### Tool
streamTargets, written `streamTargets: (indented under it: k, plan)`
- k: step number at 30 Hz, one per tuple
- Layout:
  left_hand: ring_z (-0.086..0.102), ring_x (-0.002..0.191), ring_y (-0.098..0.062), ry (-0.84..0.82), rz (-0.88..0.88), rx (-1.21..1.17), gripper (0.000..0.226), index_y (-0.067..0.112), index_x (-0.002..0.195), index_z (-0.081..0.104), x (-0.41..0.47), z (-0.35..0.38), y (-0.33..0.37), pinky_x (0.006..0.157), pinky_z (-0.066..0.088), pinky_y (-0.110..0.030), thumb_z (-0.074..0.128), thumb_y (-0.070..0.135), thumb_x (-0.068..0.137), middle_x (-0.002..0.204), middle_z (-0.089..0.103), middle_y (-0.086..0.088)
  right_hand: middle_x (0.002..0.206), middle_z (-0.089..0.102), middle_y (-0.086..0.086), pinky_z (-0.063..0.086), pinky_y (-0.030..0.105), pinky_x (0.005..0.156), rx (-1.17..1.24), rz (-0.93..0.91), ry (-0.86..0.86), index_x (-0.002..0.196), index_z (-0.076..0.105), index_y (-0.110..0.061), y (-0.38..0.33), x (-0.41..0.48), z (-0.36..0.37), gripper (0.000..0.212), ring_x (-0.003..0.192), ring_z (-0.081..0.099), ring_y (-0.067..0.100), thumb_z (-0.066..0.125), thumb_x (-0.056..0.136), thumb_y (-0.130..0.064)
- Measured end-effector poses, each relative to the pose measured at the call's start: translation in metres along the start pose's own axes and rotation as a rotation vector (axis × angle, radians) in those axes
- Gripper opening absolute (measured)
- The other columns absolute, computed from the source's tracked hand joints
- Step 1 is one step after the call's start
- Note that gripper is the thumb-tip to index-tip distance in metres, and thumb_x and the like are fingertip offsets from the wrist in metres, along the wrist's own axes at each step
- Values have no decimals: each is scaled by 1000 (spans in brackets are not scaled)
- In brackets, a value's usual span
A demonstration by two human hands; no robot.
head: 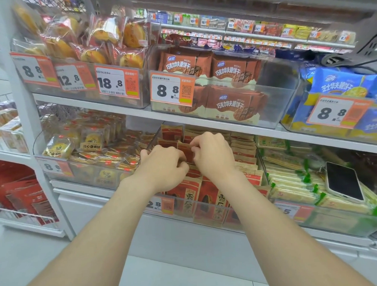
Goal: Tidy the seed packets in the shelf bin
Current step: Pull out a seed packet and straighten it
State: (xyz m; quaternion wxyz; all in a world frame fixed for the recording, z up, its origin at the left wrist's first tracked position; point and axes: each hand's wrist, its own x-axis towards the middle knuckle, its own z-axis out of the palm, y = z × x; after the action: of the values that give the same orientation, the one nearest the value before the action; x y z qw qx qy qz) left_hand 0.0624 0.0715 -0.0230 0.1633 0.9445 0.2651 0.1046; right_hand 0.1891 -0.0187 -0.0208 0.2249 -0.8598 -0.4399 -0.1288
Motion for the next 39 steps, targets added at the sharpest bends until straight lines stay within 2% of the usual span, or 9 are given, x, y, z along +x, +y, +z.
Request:
streamTargets:
  k: [5, 9, 12, 15, 21, 27, 31, 34, 39]
  plan:
    - [66, 74, -19, 265, -38, -181, 28, 28, 92, 77, -12, -8, 9, 80, 52, -41, 52, 31, 105, 73, 71, 7, 104, 80, 2, 62, 41, 73, -28, -248, 391, 122, 77, -18, 6, -23, -26, 27, 95, 75, 29, 67, 99, -7]
    - [68, 87, -16, 478, -94, -421, 24, 27, 103, 73, -19, -12, 25, 81, 57, -36, 55, 12, 96, 92, 72, 10, 105, 69, 12, 57, 38, 78, 160, -278, 813, 130, 70, -1, 13, -34, -64, 27, 94, 66, 31, 58, 105, -2]
    - [65, 91, -11, 589, 21, -587, 21, 23, 102, 65, -27, -15, 51, 84, 54, -37, 54, 6, 98, 95, 69, 10, 104, 66, 16, 55, 41, 87, 237, -260, 923, 127, 69, 4, 10, -40, -92, 26, 97, 65, 34, 54, 107, -1]
    - [64, 96, -17, 591, 244, -674, 10, 21, 106, 59, -40, -14, 80, 84, 52, -36, 55, 12, 105, 101, 67, 4, 106, 71, 9, 50, 23, 91, 328, -199, 870, 123, 73, -1, 3, -53, -103, 24, 98, 68, 24, 59, 103, -1]
    - [60, 90, -7, 369, 302, -859, 12, 26, 107, 52, -59, -1, 114, 80, 46, -26, 51, 37, 111, 95, 64, 18, 74, 72, -11, 60, 37, 75, 959, 337, 711, 102, 78, -24, 2, -70, -111, 15, 68, 68, 7, 68, 97, -15]
    - [63, 118, -9, 171, 270, -947, 30, 36, 119, 47, -55, 13, 124, 104, 52, -40, 47, 63, 106, 123, 64, 10, 90, 75, 16, 62, 48, 87, 1392, 474, 390, 98, 79, -13, 19, -77, -107, 24, 82, 70, 22, 75, 100, -36]
    - [61, 65, 4, 126, 148, -1056, 28, 26, 126, 42, -52, 7, 138, 64, 50, -19, 42, 50, 112, 94, 68, 10, 99, 80, 9, 64, 40, 85, 1466, 433, 186, 110, 78, -17, 25, -79, -114, 14, 92, 79, 27, 73, 102, -28]
    - [63, 63, 1, 78, 90, -1155, 25, 21, 124, 43, -53, 4, 149, 59, 50, -17, 42, 45, 115, 87, 69, 8, 110, 81, 12, 61, 33, 75, 1437, 460, 134, 120, 77, -23, 33, -83, -114, 23, 91, 77, 22, 76, 99, -31]
    - [67, 68, 8, 97, 46, -1199, 31, 13, 127, 47, -55, 6, 161, 61, 55, -13, 41, 42, 115, 96, 69, 4, 92, 79, 6, 53, 22, 58, 1541, 558, 86, 110, 77, -9, 38, -90, -116, 29, 74, 70, 14, 71, 102, -37]
